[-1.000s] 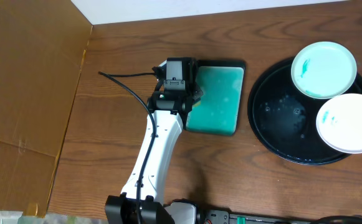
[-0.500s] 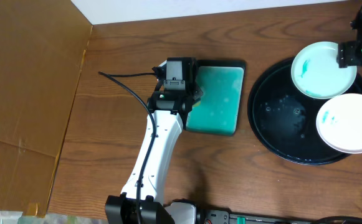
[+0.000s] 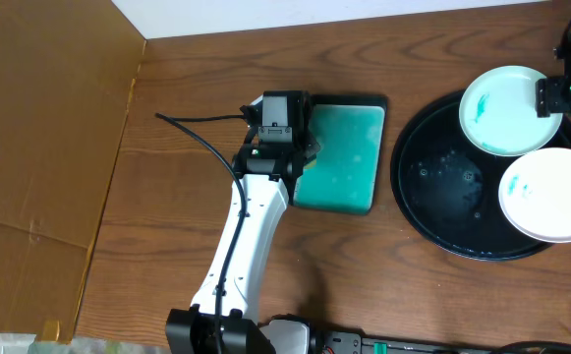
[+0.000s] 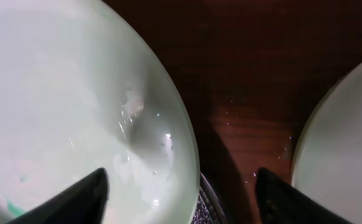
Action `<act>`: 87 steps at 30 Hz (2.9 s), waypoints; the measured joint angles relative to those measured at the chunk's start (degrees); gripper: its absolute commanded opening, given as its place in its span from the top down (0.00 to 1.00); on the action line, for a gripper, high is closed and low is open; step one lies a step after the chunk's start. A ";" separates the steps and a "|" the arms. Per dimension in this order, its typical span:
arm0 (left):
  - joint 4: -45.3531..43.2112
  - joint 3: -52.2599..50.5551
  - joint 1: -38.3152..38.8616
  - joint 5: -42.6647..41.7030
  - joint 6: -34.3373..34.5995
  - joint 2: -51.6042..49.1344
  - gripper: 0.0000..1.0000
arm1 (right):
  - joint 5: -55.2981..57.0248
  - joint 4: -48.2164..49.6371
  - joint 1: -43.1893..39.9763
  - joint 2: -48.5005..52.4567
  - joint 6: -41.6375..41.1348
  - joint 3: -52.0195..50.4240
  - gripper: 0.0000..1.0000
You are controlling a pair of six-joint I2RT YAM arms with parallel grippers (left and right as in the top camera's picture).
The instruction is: Clean dirty plates on tray and stack at the side
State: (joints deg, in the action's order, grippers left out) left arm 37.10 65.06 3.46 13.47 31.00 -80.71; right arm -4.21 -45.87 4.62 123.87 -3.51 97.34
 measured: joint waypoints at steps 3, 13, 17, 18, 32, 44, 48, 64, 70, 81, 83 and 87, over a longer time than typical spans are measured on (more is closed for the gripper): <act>0.02 0.00 0.00 0.00 0.00 0.00 0.93 | 0.00 0.35 0.00 0.24 0.11 0.02 0.46; 0.00 0.00 0.00 0.00 0.00 0.00 0.93 | -0.02 1.09 0.00 1.75 0.31 -0.04 0.55; 0.02 0.00 0.00 0.02 -0.02 0.00 0.93 | -0.31 2.54 0.00 2.43 0.20 -0.26 0.64; 0.02 0.00 0.00 0.00 0.00 0.00 0.93 | -0.37 2.51 0.00 2.43 0.13 -0.31 0.69; 0.07 0.00 0.00 0.00 0.00 0.00 0.93 | -3.65 1.88 -0.22 2.32 -0.15 -0.33 0.99; -4.55 0.00 0.00 -17.09 -5.77 -0.11 0.93 | -17.35 -1.40 1.16 -2.86 -0.13 -0.24 0.99; -7.67 0.00 0.42 -23.15 -6.10 -0.20 0.93 | -19.08 -3.72 3.39 -1.99 0.39 -0.24 0.99; -18.25 0.00 14.10 -27.21 -1.36 -8.04 0.93 | -19.12 -5.18 7.63 6.19 1.27 0.13 0.99; -27.10 0.00 19.43 -27.12 1.01 -16.90 0.93 | -18.95 -5.44 7.63 6.19 1.62 0.22 0.99; -39.52 -0.11 28.24 -21.49 5.73 -30.75 0.93 | -18.53 -5.44 7.91 6.19 1.64 0.24 0.99; -38.53 -0.11 28.48 -18.23 6.51 -31.87 0.93 | -18.40 -5.49 8.00 6.19 1.64 0.31 0.99; -35.43 0.09 28.57 -12.20 6.97 -31.91 0.93 | -18.23 -5.51 8.07 6.19 1.64 0.35 0.99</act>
State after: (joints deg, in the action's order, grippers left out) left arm 1.67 65.14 32.03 1.28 37.98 -112.62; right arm -22.44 -51.37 12.69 130.06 -1.87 97.69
